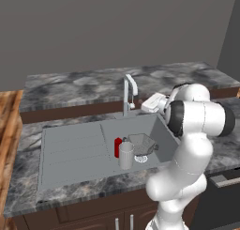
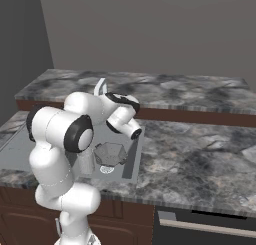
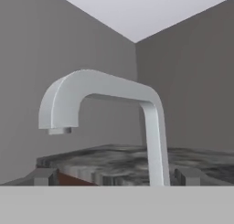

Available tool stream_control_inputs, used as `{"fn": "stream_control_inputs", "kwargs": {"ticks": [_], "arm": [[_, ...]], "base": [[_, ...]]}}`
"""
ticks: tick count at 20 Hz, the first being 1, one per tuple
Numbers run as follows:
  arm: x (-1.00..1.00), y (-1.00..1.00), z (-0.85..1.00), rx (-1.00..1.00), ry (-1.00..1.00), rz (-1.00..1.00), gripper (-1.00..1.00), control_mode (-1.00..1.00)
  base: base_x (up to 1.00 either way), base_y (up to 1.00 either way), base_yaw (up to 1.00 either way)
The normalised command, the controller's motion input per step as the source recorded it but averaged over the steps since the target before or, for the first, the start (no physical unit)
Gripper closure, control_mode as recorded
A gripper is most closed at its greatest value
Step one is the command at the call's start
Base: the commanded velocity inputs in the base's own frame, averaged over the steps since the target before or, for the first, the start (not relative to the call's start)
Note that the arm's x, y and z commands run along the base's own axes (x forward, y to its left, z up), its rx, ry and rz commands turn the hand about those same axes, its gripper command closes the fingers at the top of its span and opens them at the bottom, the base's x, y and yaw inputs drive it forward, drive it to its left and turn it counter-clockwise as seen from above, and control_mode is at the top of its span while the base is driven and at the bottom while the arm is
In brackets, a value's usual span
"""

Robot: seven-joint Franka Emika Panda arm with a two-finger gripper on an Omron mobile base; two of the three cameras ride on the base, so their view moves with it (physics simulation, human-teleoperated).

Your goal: Pick the glass cup and colander and place them in the sink. Then turn on the water.

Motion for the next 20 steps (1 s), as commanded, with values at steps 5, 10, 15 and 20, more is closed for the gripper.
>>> {"fn": "stream_control_inputs", "kwargs": {"ticks": [5, 10, 15, 20], "arm": [[0.21, 0.05, -0.12, -0.03, -0.01, -0.02, -1.00, -1.00], [0.18, 0.13, -0.19, -0.08, -0.04, -0.03, -1.00, -1.00], [0.19, 0.02, -0.11, -0.04, -0.04, -0.05, -1.00, -1.00], [0.31, 0.00, -0.10, 0.01, -0.01, -0.09, -1.00, -1.00]], "base": [[0.00, 0.00, 0.00], [0.00, 0.00, 0.00], [0.00, 0.00, 0.00], [0.00, 0.00, 0.00]]}}
